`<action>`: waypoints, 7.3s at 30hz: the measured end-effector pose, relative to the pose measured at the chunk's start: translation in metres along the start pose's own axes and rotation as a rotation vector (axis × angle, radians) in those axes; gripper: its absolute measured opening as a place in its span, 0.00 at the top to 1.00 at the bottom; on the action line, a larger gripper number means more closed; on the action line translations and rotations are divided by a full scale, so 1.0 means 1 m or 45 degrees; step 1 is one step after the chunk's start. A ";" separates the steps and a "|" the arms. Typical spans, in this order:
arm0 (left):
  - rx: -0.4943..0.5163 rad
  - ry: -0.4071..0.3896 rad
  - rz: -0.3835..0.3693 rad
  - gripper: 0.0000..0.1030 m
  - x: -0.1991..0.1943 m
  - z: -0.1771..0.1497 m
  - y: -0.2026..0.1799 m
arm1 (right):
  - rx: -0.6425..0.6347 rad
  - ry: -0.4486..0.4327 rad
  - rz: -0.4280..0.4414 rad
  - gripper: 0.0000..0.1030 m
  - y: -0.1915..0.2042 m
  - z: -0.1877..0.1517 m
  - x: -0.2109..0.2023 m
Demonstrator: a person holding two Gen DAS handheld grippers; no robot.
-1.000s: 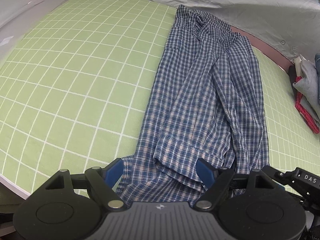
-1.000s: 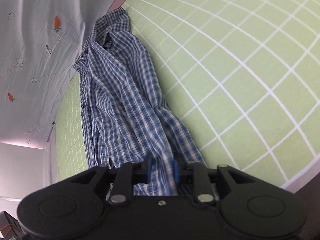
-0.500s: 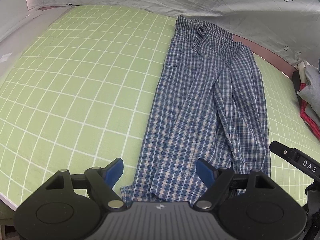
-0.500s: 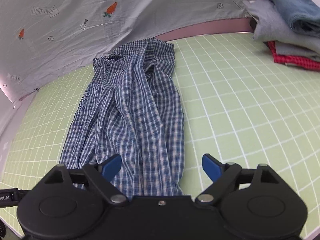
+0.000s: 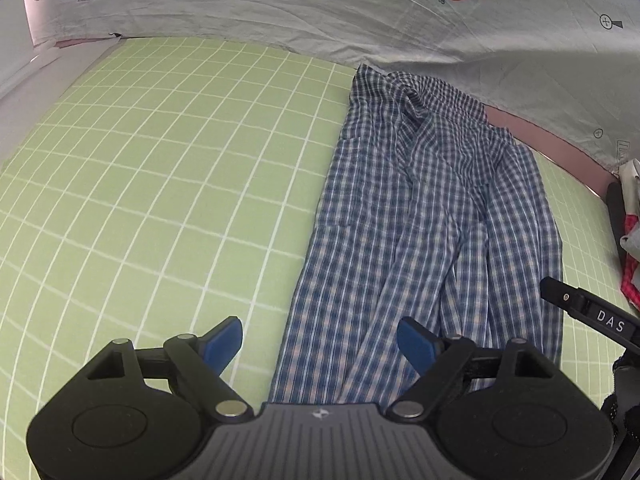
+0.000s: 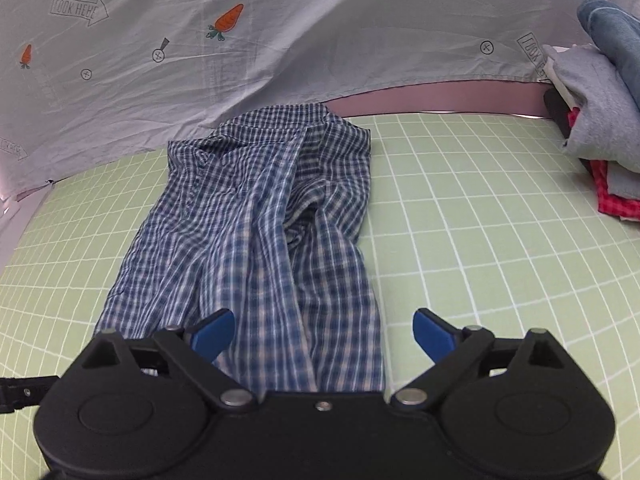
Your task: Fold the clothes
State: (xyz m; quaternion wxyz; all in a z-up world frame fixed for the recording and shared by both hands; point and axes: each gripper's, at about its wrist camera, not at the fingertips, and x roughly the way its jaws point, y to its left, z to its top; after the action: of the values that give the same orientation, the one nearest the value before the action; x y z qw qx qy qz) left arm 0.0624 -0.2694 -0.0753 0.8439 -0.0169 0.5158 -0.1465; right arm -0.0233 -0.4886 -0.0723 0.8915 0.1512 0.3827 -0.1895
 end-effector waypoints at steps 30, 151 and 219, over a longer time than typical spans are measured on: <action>0.048 -0.018 0.044 0.17 -0.019 -0.037 0.006 | -0.016 0.068 -0.016 0.05 -0.006 -0.015 0.005; -0.193 -0.068 -0.179 0.36 0.048 0.068 0.009 | 0.270 -0.043 0.106 0.32 -0.049 0.074 0.052; -0.137 -0.130 -0.150 0.86 0.045 0.024 0.009 | 0.200 0.008 0.162 0.81 -0.039 0.032 0.044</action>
State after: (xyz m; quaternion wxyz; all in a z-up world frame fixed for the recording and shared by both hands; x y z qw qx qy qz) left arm 0.1049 -0.2760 -0.1045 0.8568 -0.0999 0.4775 -0.1670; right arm 0.0066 -0.5464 -0.0886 0.8860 0.2451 0.3590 -0.1614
